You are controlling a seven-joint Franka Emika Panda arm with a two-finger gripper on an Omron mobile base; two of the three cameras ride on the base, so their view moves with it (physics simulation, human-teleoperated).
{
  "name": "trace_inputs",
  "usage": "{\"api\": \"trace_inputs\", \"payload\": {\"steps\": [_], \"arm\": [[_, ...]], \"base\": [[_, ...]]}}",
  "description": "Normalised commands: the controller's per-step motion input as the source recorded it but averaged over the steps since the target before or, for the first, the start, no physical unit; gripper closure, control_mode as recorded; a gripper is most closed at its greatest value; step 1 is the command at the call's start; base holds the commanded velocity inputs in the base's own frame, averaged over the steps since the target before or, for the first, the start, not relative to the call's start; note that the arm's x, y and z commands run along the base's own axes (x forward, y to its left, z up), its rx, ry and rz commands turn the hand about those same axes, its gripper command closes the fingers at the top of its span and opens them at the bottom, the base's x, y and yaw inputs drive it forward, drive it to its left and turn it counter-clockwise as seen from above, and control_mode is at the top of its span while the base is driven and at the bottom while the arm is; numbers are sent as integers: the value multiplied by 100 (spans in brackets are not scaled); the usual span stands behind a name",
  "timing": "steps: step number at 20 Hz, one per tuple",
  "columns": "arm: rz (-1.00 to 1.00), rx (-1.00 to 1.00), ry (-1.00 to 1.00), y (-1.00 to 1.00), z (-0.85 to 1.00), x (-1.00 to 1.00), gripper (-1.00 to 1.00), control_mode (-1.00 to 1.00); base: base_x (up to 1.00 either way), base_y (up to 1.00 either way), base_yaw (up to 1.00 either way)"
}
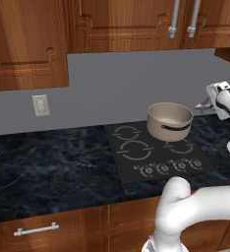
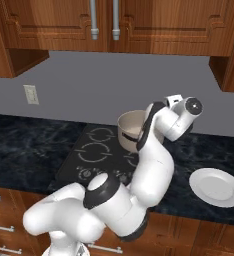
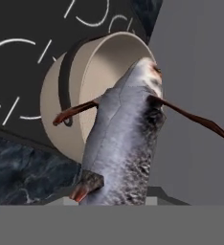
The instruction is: Retrieve the frozen meat and place it in the pot on a burner. Then turn the burner on.
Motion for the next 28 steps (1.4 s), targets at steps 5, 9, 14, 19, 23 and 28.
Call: {"api": "trace_inputs", "payload": {"steps": [5, 9, 14, 19, 23, 28], "arm": [[0, 0, 0, 45, 0, 22, 100, -100], [0, -1, 0, 26, 0, 11, 100, -100], [-3, 0, 3, 42, 0, 25, 100, -100], [-6, -1, 8, 48, -6, 33, 100, -100], [-7, -5, 25, 38, -20, 31, 100, -100], [0, -2, 8, 6, -2, 5, 100, -100]], "base": [[0, 0, 0], [0, 0, 0], [0, 0, 0], [0, 0, 0], [0, 0, 0], [0, 0, 0]]}}
